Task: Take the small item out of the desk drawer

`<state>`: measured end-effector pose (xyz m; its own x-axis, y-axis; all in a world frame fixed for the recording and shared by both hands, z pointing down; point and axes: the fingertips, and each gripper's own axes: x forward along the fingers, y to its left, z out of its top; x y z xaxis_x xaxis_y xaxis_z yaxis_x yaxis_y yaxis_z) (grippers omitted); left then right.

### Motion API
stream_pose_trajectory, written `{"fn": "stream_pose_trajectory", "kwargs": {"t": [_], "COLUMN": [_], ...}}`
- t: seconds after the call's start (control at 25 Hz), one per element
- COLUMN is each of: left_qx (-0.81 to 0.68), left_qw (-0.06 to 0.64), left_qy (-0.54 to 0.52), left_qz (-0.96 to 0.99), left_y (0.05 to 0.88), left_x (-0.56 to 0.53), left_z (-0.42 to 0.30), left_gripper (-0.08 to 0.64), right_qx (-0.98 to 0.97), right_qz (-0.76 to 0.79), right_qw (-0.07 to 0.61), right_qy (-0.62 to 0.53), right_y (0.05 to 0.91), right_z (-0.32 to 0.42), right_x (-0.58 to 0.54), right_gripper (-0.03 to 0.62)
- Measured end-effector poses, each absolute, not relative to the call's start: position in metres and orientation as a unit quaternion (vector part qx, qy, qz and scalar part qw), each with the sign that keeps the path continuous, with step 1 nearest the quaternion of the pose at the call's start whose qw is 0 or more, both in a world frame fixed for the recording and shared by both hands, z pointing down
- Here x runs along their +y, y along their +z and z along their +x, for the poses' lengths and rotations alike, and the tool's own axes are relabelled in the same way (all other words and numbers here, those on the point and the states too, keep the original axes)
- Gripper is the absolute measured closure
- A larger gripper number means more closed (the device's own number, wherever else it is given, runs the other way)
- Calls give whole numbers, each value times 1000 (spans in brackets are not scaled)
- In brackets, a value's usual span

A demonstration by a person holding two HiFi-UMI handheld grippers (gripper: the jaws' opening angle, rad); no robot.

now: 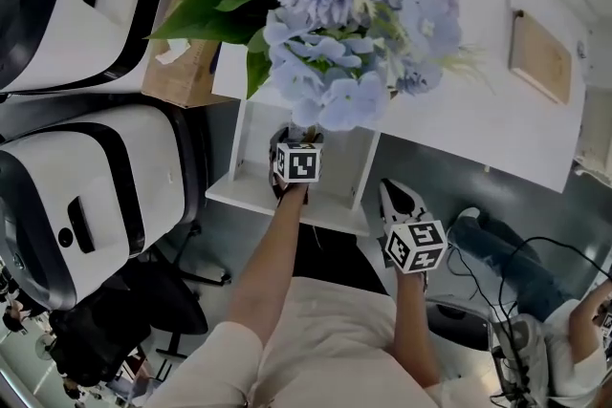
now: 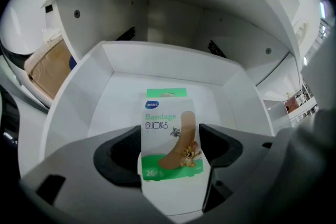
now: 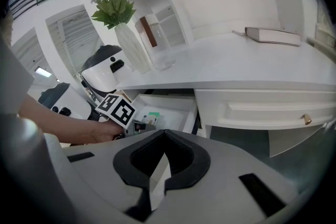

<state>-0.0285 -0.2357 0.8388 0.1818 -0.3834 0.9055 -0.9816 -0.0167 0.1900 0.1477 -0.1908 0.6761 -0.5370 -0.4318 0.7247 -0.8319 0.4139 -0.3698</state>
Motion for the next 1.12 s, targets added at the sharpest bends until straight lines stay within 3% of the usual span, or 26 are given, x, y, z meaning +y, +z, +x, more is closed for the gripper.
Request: {"fn": "stream_pose_trajectory", "kwargs": {"t": [1.12], "left_qx": [-509], "left_qw": [361], "left_qy": [307], "left_qz": [719], "left_y": [726], "left_x": [-215], "left_z": [-29], "left_gripper": [204], "right_qx": [-792], "right_qz": [459], "right_qw": [224], "right_qy": [336], "right_y": [605], "right_z": [98], "right_x": [-148], "right_gripper": [568]}}
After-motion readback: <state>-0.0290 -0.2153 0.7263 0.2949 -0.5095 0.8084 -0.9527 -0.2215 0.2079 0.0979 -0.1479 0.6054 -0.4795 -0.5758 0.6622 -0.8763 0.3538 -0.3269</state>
